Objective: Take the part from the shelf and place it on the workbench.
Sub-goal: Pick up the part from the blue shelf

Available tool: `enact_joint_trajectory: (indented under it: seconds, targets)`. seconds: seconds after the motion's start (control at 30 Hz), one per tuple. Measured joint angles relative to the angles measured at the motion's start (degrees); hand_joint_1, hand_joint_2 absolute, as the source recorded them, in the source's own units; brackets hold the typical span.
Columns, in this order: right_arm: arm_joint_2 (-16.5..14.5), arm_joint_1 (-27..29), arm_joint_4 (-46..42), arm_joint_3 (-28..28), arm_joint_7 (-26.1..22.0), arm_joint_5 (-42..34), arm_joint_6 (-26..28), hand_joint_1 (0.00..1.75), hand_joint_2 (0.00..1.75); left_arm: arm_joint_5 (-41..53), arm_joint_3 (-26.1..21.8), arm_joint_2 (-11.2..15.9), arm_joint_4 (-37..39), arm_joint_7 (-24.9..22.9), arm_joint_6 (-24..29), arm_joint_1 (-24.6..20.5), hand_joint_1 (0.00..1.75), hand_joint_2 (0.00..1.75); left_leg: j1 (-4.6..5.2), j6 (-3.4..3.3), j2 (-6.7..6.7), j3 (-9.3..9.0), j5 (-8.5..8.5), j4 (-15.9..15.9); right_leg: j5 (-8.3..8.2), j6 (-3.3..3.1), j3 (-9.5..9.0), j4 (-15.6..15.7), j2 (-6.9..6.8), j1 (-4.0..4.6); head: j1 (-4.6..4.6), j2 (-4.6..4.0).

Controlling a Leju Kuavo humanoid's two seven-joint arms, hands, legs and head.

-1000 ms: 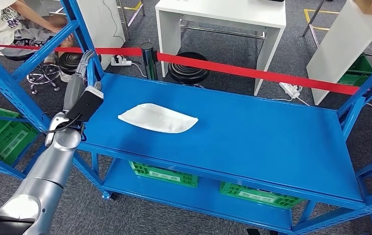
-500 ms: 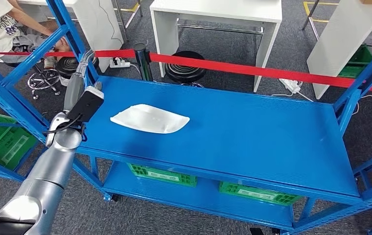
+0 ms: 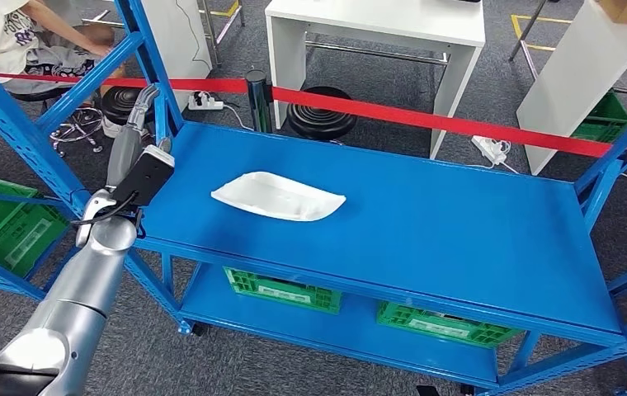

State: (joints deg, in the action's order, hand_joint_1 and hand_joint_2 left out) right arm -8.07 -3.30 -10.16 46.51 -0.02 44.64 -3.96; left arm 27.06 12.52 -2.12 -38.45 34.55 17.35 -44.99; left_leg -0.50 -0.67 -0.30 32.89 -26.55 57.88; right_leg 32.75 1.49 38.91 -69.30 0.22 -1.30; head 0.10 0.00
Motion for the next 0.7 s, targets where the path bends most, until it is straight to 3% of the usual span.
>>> enact_joint_trajectory:
  seconds: [0.03,0.07,0.1,0.17,0.23,0.3,0.4,0.47,0.53,0.57,0.6,0.7]
  targets:
    - [0.0,0.0,0.0,0.0,0.0,0.0,0.0,0.00,0.00,0.0,0.0,0.0,0.0,0.0,0.0,0.1,0.00,0.00,0.15,-0.11,0.01,0.07,0.01,0.0,1.36,0.00,1.76,-3.7,0.00,0.07,0.06,0.00]
    - [0.0,0.1,0.0,0.0,0.0,0.0,0.0,0.00,0.00,0.0,0.0,0.0,0.0,0.0,0.0,0.1,0.00,0.00,0.32,-0.18,0.02,0.11,0.02,0.1,1.67,-0.08,2.82,-5.9,0.00,0.16,0.06,0.00]
    - [0.0,0.1,0.0,0.0,0.0,0.0,0.0,0.00,0.00,0.0,0.0,0.0,0.0,0.0,0.0,0.2,0.00,0.00,0.45,-0.23,0.01,0.13,0.01,0.1,0.74,-0.27,2.72,-5.7,0.00,0.26,0.06,0.00]
    - [0.0,0.1,0.0,0.0,0.0,0.0,0.0,0.00,0.00,0.0,0.0,0.0,0.0,0.0,0.0,0.2,0.00,0.00,0.65,-0.24,0.00,0.09,-0.07,0.3,-3.20,-0.91,-0.63,1.0,-0.01,0.55,0.07,0.00]
    - [0.0,0.0,0.0,0.0,0.1,-0.1,0.1,0.00,0.00,0.1,0.0,-0.1,0.0,-0.1,-0.1,0.1,0.00,0.00,0.82,-0.05,0.04,0.21,-0.19,0.4,-5.54,-1.63,-4.20,8.0,-0.17,1.02,0.04,0.00]
    - [0.0,-0.1,0.0,0.3,1.1,-1.0,0.7,0.00,0.00,1.9,0.2,-0.2,0.1,-0.6,-0.3,0.2,0.00,0.00,0.90,0.45,0.17,0.34,-0.21,0.4,-5.60,-2.11,-5.08,10.3,-0.29,1.44,0.10,-0.01]
    - [-0.1,0.1,0.0,1.4,2.9,-2.6,1.9,0.00,0.00,6.1,1.5,-0.7,0.8,-0.9,0.7,1.0,0.00,0.00,0.93,1.53,0.32,0.49,-0.76,0.9,-5.96,-2.81,-5.24,11.1,0.07,1.02,0.10,0.00]
    - [-0.2,0.2,0.0,1.9,3.1,-2.9,2.1,0.00,0.00,6.9,2.4,-1.2,1.7,-0.7,1.6,1.6,0.00,0.00,0.70,2.26,0.28,2.45,-3.49,5.3,-6.21,-3.24,-5.46,11.5,0.43,0.69,-0.11,0.00]
    - [-0.3,0.2,0.0,2.5,3.3,-3.3,2.1,0.00,0.00,7.0,2.9,-1.7,2.7,-0.4,1.7,2.1,0.00,0.00,0.34,2.87,0.28,6.04,-6.99,13.0,-6.24,-3.38,-5.40,11.5,1.06,0.65,-0.27,0.00]
    - [-0.3,0.3,0.0,2.8,3.5,-3.5,2.2,0.00,0.00,6.9,3.1,-1.9,3.3,-0.3,1.7,2.3,0.00,0.00,0.17,3.09,0.28,7.38,-7.67,15.9,-6.24,-3.38,-5.39,11.4,1.47,0.61,-0.27,-0.01]
    - [-0.4,0.3,0.0,3.1,3.8,-3.7,2.3,0.00,0.00,6.9,3.2,-2.0,3.7,-0.2,1.6,2.5,0.00,0.00,0.02,3.23,0.27,7.75,-7.14,16.6,-6.24,-3.36,-5.40,11.4,1.91,0.55,-0.28,-0.01]
    - [-0.5,0.4,0.0,3.6,4.4,-4.0,2.8,0.00,0.00,6.8,3.3,-2.3,4.4,0.0,1.3,2.5,0.00,0.00,-0.24,3.39,0.19,6.09,-3.84,13.0,-6.22,-3.24,-5.47,11.3,2.78,0.41,-0.27,0.00]
